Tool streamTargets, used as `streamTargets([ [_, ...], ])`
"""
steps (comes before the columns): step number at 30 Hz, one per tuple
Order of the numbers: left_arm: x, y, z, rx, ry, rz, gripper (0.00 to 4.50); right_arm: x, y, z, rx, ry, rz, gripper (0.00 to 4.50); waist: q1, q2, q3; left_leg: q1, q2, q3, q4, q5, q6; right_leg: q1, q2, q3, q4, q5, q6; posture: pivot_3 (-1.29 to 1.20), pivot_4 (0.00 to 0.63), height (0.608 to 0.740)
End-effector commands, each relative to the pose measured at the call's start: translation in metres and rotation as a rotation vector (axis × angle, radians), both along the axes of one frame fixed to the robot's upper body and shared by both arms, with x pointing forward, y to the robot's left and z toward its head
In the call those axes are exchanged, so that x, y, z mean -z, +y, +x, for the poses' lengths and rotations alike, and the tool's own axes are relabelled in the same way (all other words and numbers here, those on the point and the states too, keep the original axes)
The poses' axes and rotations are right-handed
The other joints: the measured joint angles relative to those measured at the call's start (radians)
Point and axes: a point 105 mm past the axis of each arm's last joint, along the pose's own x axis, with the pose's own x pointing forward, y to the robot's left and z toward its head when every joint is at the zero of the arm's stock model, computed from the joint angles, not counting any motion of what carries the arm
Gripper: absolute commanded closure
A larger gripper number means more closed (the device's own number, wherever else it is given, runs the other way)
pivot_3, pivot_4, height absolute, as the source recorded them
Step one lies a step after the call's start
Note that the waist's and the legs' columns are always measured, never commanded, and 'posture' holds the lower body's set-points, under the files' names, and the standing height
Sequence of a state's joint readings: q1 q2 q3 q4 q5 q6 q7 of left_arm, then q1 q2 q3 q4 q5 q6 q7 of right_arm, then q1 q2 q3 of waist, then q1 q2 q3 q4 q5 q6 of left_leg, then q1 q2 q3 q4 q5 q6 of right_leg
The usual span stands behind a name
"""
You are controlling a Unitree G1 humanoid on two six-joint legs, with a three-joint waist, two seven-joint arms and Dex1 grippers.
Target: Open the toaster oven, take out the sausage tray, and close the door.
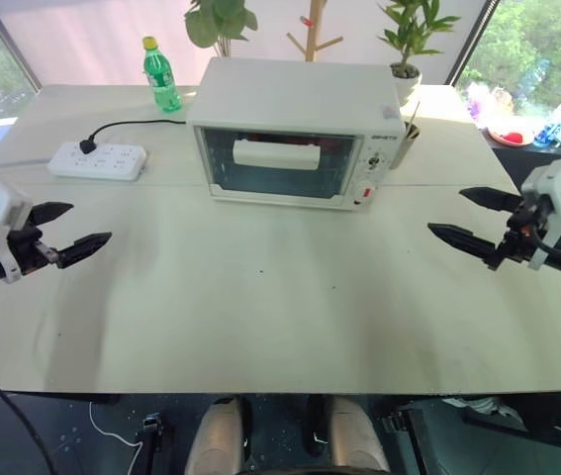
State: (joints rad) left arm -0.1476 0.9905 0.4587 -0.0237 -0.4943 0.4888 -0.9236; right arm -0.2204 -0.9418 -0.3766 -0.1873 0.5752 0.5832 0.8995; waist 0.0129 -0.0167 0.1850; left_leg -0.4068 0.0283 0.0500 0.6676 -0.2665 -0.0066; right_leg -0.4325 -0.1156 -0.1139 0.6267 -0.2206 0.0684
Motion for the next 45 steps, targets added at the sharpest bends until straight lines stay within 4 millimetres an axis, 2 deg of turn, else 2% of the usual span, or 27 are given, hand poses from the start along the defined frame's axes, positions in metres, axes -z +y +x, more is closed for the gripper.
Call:
streamTargets([
  [1,-0.025,-0.016,-0.001,0.067,-0.079,-0.027,0.05,-0.017,0.011,-0.002,-0.049,-0.049,0.013,0.00,0.000,0.000,0.000,0.000,0.000,0.000,0.000,0.000,0.000,0.000,0.000,0.000,0.000,0.000,0.000,0.00,0.150,0.717],
  [6,-0.034,-0.061,0.009,0.259,-0.045,-0.154,0.05,-0.028,0.047,-0.003,-0.195,-0.033,0.069,0.00,0.000,0.000,0.000,0.000,0.000,0.000,0.000,0.000,0.000,0.000,0.000,0.000,0.000,0.000,0.000,0.00,0.150,0.717],
  [10,-0.041,-0.093,0.018,0.407,-0.032,-0.154,0.05,-0.028,0.074,0.002,-0.296,-0.028,0.082,0.00,-0.001,-0.001,0.000,0.000,-0.001,0.000,0.001,0.000,0.000,0.001,0.000,0.000,0.001,0.000,0.000,0.00,0.150,0.717],
  [16,-0.053,-0.121,0.032,0.533,-0.046,-0.110,0.05,-0.021,0.113,0.020,-0.381,-0.037,0.095,0.00,-0.002,-0.002,0.001,0.000,-0.003,0.000,0.001,0.000,0.000,0.000,0.002,0.000,0.003,0.000,0.000,0.00,0.150,0.717],
  [19,-0.060,-0.131,0.036,0.578,-0.061,-0.105,0.05,-0.015,0.125,0.036,-0.376,-0.050,0.078,0.00,-0.002,-0.002,0.001,0.000,-0.003,0.000,0.001,0.000,0.000,0.000,0.002,0.000,0.003,0.000,0.000,0.00,0.150,0.717],
  [25,-0.065,-0.137,0.037,0.606,-0.072,-0.100,0.05,-0.009,0.143,0.065,-0.364,-0.061,0.078,0.00,-0.004,-0.002,0.001,0.000,-0.003,-0.001,0.001,0.001,0.000,0.000,0.002,0.000,0.003,0.000,0.000,0.00,0.150,0.717],
  [31,-0.064,-0.132,0.036,0.583,-0.078,-0.100,0.05,-0.011,0.163,0.075,-0.406,-0.079,0.078,0.00,-0.006,-0.002,0.001,0.000,-0.003,-0.001,0.001,0.001,-0.001,0.000,0.002,0.001,0.003,0.000,0.000,0.00,0.150,0.717],
  [38,-0.063,-0.128,0.038,0.555,-0.083,-0.107,0.05,-0.018,0.183,0.068,-0.485,-0.097,0.099,0.00,-0.006,-0.001,0.001,0.000,-0.003,-0.001,0.001,0.001,-0.001,0.000,0.002,0.001,0.004,0.000,0.000,0.00,0.150,0.717],
  [45,-0.068,-0.129,0.051,0.530,-0.105,-0.135,0.05,-0.014,0.197,0.042,-0.557,-0.090,0.135,0.00,-0.006,-0.001,0.001,0.000,-0.003,-0.001,0.001,0.001,-0.001,0.000,0.002,0.000,0.004,0.000,0.000,0.00,0.150,0.717],
])
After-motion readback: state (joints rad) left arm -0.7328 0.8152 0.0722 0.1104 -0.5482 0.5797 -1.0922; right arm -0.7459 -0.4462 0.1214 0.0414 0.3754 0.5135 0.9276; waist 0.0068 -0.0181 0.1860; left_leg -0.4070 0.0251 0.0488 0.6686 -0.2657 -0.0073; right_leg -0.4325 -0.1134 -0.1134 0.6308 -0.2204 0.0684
